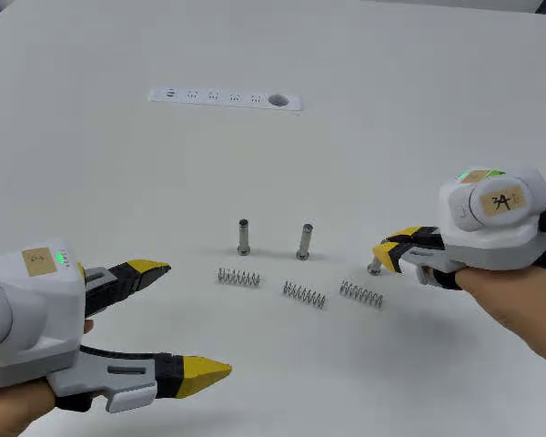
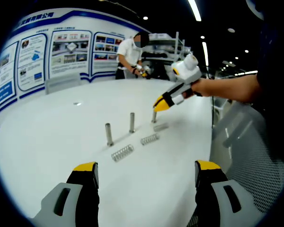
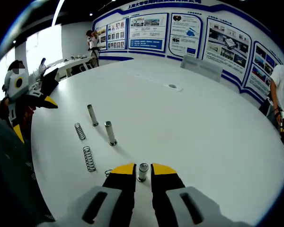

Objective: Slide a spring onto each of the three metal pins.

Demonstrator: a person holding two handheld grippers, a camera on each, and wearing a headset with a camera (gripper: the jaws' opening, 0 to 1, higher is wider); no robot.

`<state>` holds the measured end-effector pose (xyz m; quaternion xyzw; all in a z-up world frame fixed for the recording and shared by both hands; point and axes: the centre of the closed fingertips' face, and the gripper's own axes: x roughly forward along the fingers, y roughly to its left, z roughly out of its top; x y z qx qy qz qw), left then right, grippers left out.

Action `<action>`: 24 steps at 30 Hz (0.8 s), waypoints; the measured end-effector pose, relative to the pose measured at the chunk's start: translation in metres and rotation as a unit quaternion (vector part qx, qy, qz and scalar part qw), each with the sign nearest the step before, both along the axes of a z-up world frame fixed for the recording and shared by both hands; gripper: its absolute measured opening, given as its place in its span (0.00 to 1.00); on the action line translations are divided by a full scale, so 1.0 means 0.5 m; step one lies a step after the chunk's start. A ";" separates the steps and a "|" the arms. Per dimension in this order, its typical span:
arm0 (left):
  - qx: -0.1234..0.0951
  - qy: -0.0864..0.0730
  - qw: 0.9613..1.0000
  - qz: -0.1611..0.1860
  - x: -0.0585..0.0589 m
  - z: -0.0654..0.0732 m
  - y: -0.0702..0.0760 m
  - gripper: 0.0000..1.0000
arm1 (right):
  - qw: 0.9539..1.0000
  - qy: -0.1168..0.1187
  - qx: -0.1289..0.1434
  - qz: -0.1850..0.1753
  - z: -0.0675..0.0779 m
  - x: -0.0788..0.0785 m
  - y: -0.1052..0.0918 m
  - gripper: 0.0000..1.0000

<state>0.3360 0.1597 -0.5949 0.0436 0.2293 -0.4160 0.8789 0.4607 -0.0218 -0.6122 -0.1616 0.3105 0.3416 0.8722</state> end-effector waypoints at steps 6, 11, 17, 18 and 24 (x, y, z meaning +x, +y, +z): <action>0.001 -0.001 1.000 -0.001 0.000 0.000 0.001 0.85 | 1.000 -0.002 0.011 -0.004 0.012 -0.008 -0.008 0.15; 0.001 -0.001 1.000 -0.002 0.000 0.001 0.000 0.85 | 1.000 0.005 0.021 -0.004 0.013 -0.022 -0.023 0.15; 0.002 -0.001 1.000 -0.003 0.000 0.000 -0.002 0.85 | 0.999 0.027 0.018 0.025 -0.008 -0.056 -0.032 0.15; 0.002 -0.001 1.000 -0.003 0.000 0.000 -0.002 0.85 | 0.999 0.030 0.018 0.028 -0.011 -0.059 -0.032 0.15; 0.003 -0.001 1.000 -0.004 0.002 0.001 -0.003 0.85 | 0.996 0.052 0.014 0.072 -0.033 -0.082 -0.024 0.15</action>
